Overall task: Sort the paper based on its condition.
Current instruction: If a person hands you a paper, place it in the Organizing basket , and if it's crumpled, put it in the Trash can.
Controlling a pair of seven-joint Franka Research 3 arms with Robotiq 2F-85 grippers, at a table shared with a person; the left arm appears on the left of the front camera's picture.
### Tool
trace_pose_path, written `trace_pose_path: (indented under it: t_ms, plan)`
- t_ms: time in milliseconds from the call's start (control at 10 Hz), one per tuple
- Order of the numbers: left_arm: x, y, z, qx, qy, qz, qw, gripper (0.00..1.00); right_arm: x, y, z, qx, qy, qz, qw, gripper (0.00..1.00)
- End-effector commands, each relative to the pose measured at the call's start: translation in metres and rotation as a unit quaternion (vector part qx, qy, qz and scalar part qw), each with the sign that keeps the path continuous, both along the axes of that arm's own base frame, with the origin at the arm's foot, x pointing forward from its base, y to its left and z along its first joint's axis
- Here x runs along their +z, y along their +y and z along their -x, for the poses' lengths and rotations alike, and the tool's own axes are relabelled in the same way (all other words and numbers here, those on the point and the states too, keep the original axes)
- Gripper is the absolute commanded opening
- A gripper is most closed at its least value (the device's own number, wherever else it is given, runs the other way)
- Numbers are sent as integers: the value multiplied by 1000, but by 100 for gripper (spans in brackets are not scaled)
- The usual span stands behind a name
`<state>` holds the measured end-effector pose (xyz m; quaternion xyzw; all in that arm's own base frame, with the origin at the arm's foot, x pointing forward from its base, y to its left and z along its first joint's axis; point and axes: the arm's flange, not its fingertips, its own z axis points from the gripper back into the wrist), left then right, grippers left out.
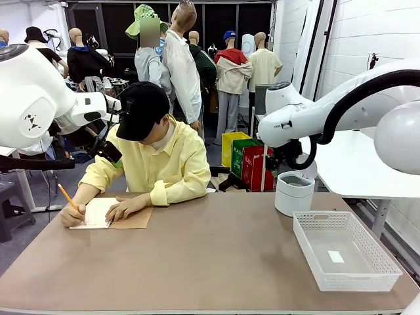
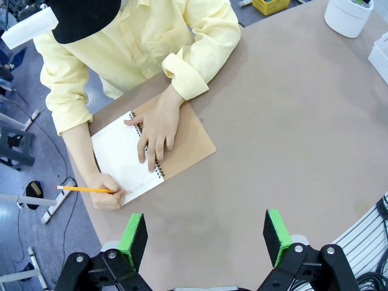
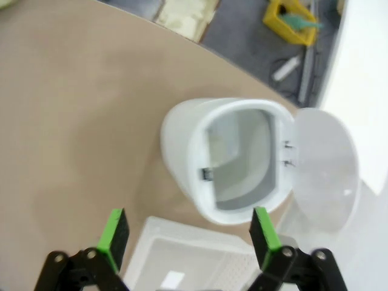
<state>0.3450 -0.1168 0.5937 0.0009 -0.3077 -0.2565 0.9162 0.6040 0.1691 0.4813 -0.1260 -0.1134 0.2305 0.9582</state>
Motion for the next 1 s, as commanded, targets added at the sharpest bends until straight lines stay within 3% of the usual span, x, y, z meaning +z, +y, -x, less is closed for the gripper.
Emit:
trace_pose_path:
  t_ms: [0,400,500,600,700,900]
  plan:
    - [1,1,0,0,3,0,1000,100,-1,12,36,68,15,-38,997,100]
    - [1,1,0,0,3,0,1000,100,9,34,105,176,14,-72,982,100]
    - [1,1,0,0,3,0,1000,100,11,33,114,201,19,-83,976,100]
    - [1,1,0,0,3,0,1000,100,15,23,106,223,18,-58,973,100]
    - [1,1,0,0,3,0,1000,100,14,48,100,168,15,-61,984,100]
    - [1,1,0,0,3,0,1000,100,14,48,100,168,15,-61,984,100]
